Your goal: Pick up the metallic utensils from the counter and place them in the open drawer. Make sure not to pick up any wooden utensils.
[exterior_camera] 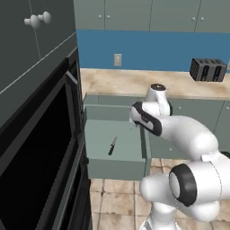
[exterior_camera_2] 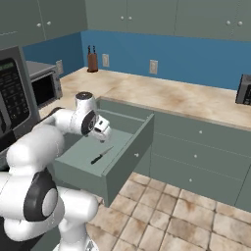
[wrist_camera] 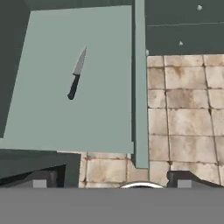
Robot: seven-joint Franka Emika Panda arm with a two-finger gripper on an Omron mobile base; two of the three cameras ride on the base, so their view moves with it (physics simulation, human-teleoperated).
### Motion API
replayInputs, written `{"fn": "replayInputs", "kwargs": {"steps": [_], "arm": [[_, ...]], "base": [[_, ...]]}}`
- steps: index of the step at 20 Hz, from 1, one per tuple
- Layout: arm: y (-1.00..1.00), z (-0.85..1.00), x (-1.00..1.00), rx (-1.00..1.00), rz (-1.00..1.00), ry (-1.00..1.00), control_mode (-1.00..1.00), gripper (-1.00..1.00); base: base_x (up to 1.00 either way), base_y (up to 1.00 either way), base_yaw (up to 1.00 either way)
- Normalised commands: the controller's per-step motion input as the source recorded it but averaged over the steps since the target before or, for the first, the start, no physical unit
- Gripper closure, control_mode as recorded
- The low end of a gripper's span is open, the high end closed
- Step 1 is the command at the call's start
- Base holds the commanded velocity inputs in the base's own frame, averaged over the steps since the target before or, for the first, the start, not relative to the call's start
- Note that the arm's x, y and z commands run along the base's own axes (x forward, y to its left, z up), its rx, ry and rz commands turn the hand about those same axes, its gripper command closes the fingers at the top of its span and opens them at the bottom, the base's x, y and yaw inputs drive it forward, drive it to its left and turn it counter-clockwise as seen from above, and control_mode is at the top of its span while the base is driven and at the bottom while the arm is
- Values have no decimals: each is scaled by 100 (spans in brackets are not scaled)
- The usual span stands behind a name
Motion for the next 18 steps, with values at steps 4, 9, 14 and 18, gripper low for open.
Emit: {"fn": "replayInputs", "kwargs": {"steps": [4,9,14,18], "arm": [[-38,32,-55,-6,0,-19,-100,-100],[-3,43,-37,0,0,-24,-100,-100],[-4,40,-51,1,0,-26,-100,-100],[-1,37,-59,2,0,-23,-100,-100]], "base": [[0,0,0],[0,0,0],[0,0,0],[0,0,0]]}}
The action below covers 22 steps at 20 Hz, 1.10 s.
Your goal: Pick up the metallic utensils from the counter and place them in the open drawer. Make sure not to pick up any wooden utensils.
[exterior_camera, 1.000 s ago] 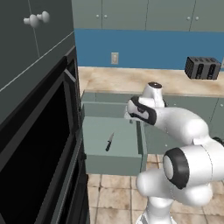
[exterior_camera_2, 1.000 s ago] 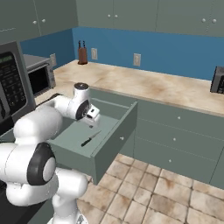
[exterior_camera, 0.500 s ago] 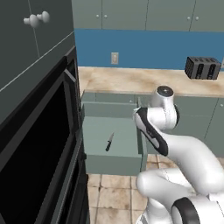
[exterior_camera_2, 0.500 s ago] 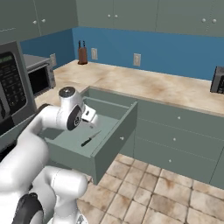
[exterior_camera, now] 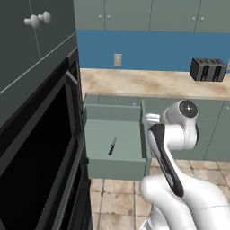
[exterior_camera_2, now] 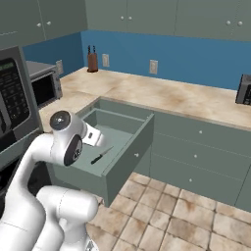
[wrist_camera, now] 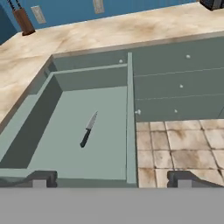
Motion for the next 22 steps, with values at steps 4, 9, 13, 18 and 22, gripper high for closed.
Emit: {"fn": "replayInputs", "kwargs": {"steps": [4,9,13,18,22], "arm": [[-2,9,-19,0,0,-5,100,-100],[0,0,0,0,0,0,100,-100],[0,0,0,0,0,0,100,-100],[0,0,0,0,0,0,100,-100],[0,0,0,0,0,0,100,-100]], "base": [[-72,-19,0],[-100,-32,0],[-100,1,0],[-100,17,-10],[-100,-10,-22]]}}
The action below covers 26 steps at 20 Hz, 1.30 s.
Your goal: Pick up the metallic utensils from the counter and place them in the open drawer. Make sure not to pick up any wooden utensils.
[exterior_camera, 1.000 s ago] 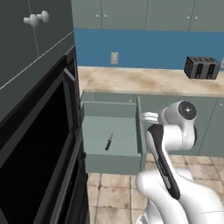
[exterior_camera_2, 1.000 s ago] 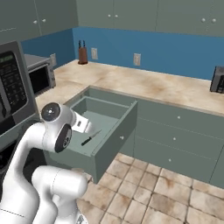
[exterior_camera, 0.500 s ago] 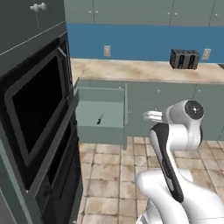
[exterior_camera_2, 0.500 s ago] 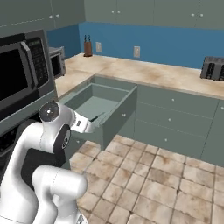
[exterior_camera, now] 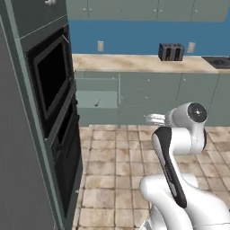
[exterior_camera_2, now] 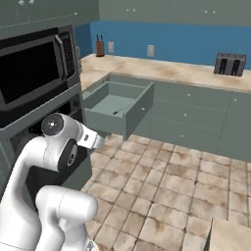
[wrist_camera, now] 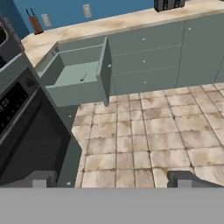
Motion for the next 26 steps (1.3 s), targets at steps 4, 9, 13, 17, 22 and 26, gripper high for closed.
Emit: {"fn": "replayInputs", "kwargs": {"steps": [4,9,13,17,22,26], "arm": [[0,0,0,0,0,0,100,-100],[0,0,0,0,0,0,100,-100],[0,0,0,0,0,0,100,-100],[0,0,0,0,0,0,100,-100],[0,0,0,0,0,0,100,-100],[0,0,0,0,0,0,100,-100]], "base": [[-100,0,-18],[-100,0,-13],[-100,3,-1],[-100,5,-14],[-100,1,-15],[-100,0,-4]]}}
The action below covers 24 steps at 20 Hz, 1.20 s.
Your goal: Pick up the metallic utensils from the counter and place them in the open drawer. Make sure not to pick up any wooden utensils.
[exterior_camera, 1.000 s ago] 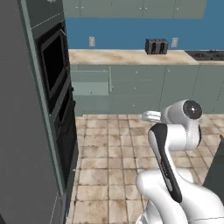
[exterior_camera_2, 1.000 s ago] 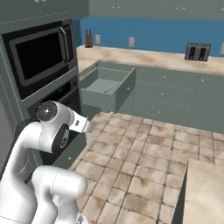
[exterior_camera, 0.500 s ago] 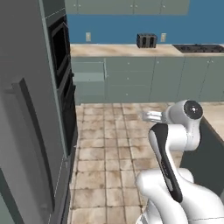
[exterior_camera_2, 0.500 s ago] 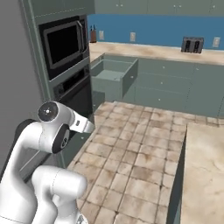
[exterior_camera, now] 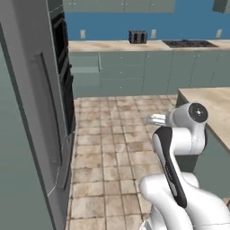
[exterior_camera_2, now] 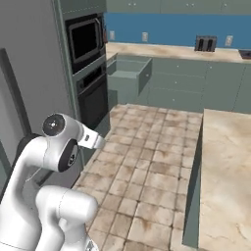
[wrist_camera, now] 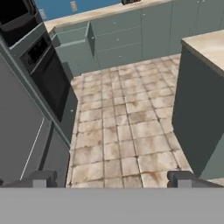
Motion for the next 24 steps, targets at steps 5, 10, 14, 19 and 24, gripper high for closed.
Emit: {"fn": "replayInputs", "kwargs": {"steps": [5,10,14,19,24], "arm": [[0,0,0,0,0,0,100,-100],[0,0,0,0,0,0,100,-100],[0,0,0,0,0,0,100,-100],[0,0,0,0,0,0,100,-100],[0,0,0,0,0,0,100,-100]], "base": [[-100,-4,0],[-100,-17,-2],[-97,-91,-6],[-25,-100,-1],[0,-100,0]]}}
